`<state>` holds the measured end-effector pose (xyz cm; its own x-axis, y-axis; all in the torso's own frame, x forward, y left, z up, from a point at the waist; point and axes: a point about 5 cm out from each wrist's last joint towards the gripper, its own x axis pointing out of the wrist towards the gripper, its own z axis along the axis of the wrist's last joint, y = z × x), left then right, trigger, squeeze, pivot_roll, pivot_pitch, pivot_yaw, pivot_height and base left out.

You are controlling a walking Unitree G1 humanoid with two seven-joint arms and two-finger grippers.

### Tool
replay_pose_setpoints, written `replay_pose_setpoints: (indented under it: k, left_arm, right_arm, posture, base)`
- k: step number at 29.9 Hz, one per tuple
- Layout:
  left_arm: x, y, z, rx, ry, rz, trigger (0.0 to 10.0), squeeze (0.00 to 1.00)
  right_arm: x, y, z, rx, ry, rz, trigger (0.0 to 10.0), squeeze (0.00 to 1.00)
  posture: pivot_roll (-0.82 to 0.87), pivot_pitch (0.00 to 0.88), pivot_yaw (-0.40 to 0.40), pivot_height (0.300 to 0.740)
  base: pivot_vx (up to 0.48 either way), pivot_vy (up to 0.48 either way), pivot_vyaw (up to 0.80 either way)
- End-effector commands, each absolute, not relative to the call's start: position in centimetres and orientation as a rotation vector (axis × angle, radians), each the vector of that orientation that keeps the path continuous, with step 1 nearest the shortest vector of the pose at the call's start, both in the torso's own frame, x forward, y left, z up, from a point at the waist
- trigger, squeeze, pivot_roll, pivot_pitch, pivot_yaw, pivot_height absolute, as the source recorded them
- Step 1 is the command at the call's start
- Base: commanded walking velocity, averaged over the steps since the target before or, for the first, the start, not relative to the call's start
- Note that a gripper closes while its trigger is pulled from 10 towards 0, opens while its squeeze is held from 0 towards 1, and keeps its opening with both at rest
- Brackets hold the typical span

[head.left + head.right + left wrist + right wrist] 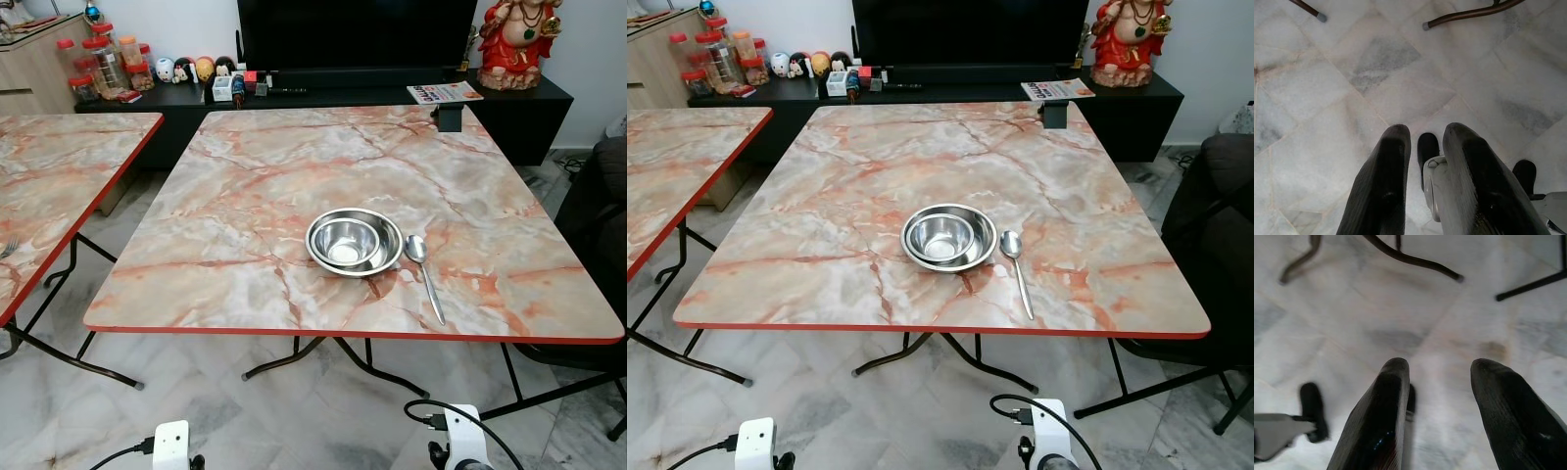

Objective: Setting the table

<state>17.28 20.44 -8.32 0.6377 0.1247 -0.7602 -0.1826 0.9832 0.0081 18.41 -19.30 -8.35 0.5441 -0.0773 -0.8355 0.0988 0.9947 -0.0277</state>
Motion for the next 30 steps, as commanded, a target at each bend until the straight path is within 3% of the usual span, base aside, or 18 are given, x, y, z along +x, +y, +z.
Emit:
replay_pose_setpoints:
  k: [1,11,15,30]
  left_arm:
    - [17.3,20.8,-8.3,-0.049,0.877,0.181,10.0,0.0]
    - [17.1,21.0,-8.4,-0.018,0.901,0.171,10.0,0.0]
    - [16.9,20.7,-8.6,-0.015,0.906,0.152,10.0,0.0]
    - [16.1,21.2,-8.8,0.033,0.943,0.133,10.0,0.0]
  right_arm:
    - [18.9,-18.5,-8.2,0.012,0.972,-0.078,10.0,0.0]
    - [19.3,-19.2,-8.0,0.071,0.965,-0.15,10.0,0.0]
    - [19.1,-19.1,-8.0,0.09,0.966,-0.165,10.0,0.0]
    - [18.7,-18.0,-8.5,0.057,1.011,-0.093,10.0,0.0]
  posture:
    - [-0.04,0.0,0.043,0.732]
    - [-0.04,0.0,0.051,0.732]
    - [-0.04,0.0,0.055,0.732]
    - [-0.03,0.0,0.061,0.732]
  base:
    - [0.0,0.0,0.0]
    - [0.0,0.33,0.0]
    - [0.0,0.48,-0.6]
    - [0.0,0.452,0.0]
